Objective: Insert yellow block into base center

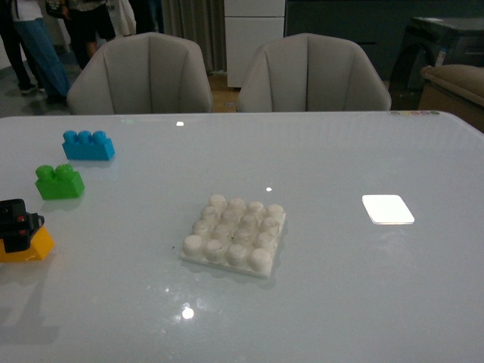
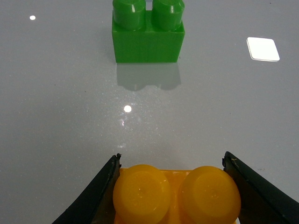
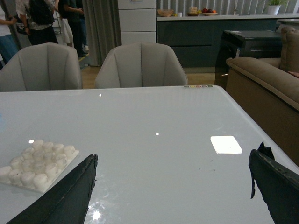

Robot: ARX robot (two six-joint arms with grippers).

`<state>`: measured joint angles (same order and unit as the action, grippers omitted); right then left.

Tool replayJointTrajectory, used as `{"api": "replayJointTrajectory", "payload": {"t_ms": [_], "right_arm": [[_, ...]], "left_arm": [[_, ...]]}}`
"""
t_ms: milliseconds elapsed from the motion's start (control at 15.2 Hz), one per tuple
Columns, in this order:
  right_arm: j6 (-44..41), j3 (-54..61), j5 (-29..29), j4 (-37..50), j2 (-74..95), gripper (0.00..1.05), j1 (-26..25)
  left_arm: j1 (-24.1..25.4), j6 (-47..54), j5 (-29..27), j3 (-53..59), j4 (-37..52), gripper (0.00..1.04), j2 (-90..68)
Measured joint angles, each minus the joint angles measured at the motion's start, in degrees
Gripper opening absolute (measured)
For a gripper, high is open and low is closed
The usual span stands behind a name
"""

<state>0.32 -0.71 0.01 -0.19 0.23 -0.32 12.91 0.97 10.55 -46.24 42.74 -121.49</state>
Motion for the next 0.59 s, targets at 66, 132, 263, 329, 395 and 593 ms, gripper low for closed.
{"api": "replayJointTrajectory", "payload": {"t_ms": [66,132,263,329,395,593], "right_arm": [[0.0,0.0,0.0,-0.02,0.0,0.98,0.0],[0.0,0.0,0.0,0.0,0.0,0.98,0.0],[0.0,0.0,0.0,-0.02,0.0,0.98,0.0],[0.0,0.0,0.0,0.0,0.0,0.98,0.0],[0.0,0.0,0.0,0.0,0.0,0.98,0.0],[0.0,0.0,0.0,0.0,0.0,0.98,0.0]], "left_arm": [[0.0,0.15,-0.02,0.0,-0.04,0.6,0.0],[0.0,0.39,0.02,0.0,-0.09,0.6,0.0],[-0.74,0.52,-0.35,0.96,-0.68,0.6,1.22],[-1.42,0.52,-0.44,2.03,-1.57,0.6,2.78],[-2.12,0.5,-0.42,2.64,-2.32,0.6,4.15],[-4.11,0.52,-0.2,3.69,-2.47,0.6,7.17]]}}
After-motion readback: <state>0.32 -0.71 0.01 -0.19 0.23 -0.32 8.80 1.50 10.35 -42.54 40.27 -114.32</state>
